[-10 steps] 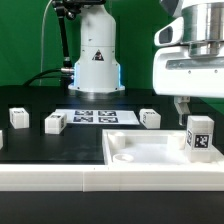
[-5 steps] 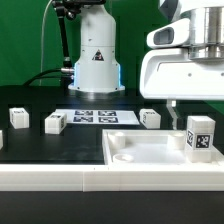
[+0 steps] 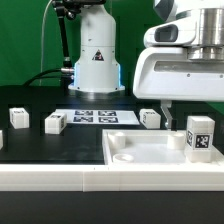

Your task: Assemble one leg

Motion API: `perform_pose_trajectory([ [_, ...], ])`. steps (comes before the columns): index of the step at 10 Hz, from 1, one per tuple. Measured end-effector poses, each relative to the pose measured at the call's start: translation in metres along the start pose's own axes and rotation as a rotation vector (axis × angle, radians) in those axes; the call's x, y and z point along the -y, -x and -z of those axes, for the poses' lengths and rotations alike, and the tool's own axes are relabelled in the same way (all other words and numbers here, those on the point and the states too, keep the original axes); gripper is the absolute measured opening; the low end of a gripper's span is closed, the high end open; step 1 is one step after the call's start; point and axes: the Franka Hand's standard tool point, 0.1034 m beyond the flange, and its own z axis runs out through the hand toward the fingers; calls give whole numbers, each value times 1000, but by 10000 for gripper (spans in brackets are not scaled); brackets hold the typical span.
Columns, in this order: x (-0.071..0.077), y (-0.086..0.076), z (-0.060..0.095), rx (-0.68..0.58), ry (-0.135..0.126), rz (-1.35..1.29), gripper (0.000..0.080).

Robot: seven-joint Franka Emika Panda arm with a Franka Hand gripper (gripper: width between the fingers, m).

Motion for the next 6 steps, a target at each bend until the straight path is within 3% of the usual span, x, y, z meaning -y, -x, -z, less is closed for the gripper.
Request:
perform_pose_trajectory([
  [1, -1, 0, -1, 0, 6, 48, 563],
  [2, -2, 0, -1, 0, 6, 36, 427],
  [3, -2, 0, -1, 0, 6, 36, 427],
  [4, -2, 0, -1, 1, 6, 36, 289],
  [6, -2, 0, -1, 1, 6, 16, 289],
])
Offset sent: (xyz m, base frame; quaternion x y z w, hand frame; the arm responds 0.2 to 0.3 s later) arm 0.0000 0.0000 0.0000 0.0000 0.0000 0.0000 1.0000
